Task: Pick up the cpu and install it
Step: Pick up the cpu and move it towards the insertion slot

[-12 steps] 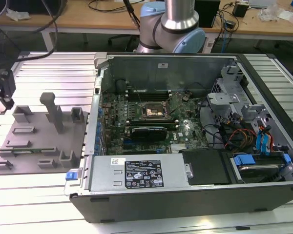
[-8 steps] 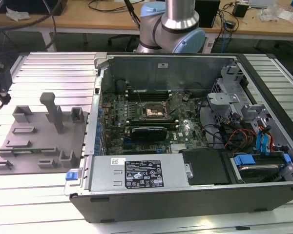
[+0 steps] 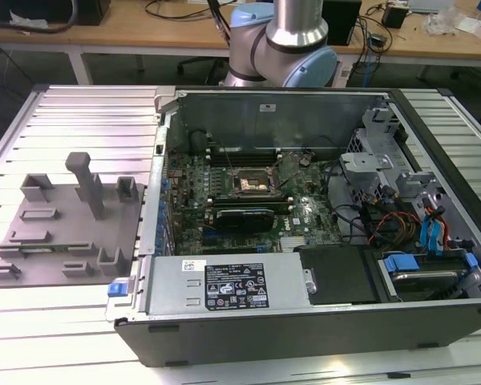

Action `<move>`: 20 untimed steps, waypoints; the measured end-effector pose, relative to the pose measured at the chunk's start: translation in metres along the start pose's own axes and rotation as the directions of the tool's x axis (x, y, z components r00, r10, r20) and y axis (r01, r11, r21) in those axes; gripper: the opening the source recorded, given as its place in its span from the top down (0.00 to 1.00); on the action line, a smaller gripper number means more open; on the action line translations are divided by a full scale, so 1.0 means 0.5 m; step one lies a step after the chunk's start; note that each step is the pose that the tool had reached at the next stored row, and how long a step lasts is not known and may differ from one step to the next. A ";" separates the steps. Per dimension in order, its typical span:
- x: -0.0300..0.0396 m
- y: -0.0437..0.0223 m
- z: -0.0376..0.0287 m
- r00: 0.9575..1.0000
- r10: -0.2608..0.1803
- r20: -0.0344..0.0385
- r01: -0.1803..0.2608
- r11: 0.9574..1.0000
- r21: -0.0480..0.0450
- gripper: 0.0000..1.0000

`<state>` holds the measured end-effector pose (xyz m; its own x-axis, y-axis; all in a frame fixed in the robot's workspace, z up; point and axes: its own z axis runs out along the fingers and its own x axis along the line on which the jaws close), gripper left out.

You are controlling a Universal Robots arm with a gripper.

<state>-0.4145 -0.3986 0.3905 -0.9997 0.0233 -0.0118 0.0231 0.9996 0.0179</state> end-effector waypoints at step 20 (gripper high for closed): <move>-0.016 0.002 -0.081 1.000 0.000 0.000 0.000 1.000 0.000 0.45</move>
<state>-0.4072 -0.3985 0.4312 -0.9997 0.0234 -0.0119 0.0232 0.9996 0.0176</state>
